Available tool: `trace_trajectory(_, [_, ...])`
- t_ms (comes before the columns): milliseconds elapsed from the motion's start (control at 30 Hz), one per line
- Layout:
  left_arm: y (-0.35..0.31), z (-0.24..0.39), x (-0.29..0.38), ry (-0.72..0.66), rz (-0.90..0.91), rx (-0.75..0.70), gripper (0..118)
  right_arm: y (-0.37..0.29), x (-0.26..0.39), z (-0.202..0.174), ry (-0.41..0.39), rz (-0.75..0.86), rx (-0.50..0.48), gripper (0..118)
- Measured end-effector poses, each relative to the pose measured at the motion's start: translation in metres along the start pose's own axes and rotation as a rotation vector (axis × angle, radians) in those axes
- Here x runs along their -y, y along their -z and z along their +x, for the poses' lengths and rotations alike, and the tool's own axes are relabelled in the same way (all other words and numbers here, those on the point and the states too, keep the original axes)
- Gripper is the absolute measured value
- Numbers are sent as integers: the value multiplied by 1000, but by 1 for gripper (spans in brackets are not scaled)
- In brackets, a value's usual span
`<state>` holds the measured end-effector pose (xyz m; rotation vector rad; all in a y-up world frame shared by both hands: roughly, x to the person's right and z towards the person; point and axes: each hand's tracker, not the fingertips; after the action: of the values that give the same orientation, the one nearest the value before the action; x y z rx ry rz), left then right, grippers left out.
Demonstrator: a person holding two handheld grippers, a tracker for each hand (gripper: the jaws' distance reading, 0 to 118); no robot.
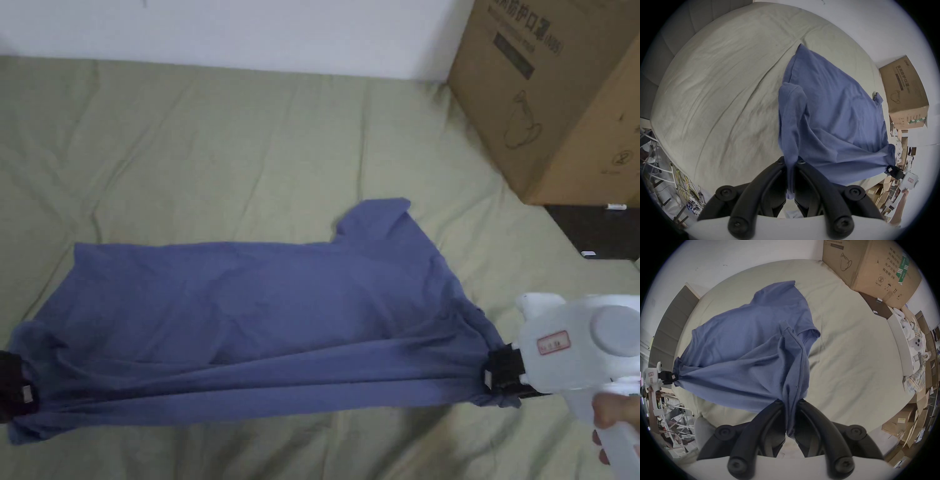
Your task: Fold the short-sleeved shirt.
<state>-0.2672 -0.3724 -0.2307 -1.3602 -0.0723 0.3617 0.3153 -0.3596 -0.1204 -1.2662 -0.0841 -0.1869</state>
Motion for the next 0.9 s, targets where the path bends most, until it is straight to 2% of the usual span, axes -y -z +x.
trace_trajectory(167, [2,-11,53,80,-52,-49,7,5,52,-4,1,-52,10,8])
trace_trajectory(300, [24,-23,76,40,-88,-65,7,36,78,-3,31,-117,32,8])
trace_trajectory(367, [29,-25,78,0,-80,-62,11,40,81,-4,43,-111,40,10])
trace_trajectory(433, [26,-25,77,-7,-71,-72,20,37,76,-1,72,-100,40,15])
trace_trajectory(467, [24,-26,76,2,-65,-101,50,34,74,-1,69,-101,43,35])
trace_trajectory(500, [21,-26,77,17,-65,-107,92,30,71,0,49,-111,48,69])
trace_trajectory(533, [10,-29,77,24,-57,-102,118,23,68,3,14,-124,53,111])
trace_trajectory(567, [-4,-31,71,31,15,-51,111,17,64,4,-27,-126,40,118])
trace_trajectory(600, [-15,-37,65,15,29,-31,108,6,59,6,-47,-98,36,118])
trace_trajectory(667, [-32,-33,55,-47,64,4,110,-5,51,7,-49,-88,65,118])
trace_trajectory(767, [-44,-36,40,-86,151,30,111,-13,30,11,-45,-89,53,118])
trace_trajectory(800, [-46,-35,34,-93,157,21,111,-16,27,2,-31,-107,55,118])
trace_trajectory(833, [-47,-33,25,-104,148,19,105,-15,21,-1,-34,-152,37,117])
trace_trajectory(867, [-48,-31,18,-117,129,28,87,-13,16,-5,-55,-179,28,115])
trace_trajectory(900, [-45,-27,10,-131,132,44,50,-13,12,-11,-61,-157,40,108])
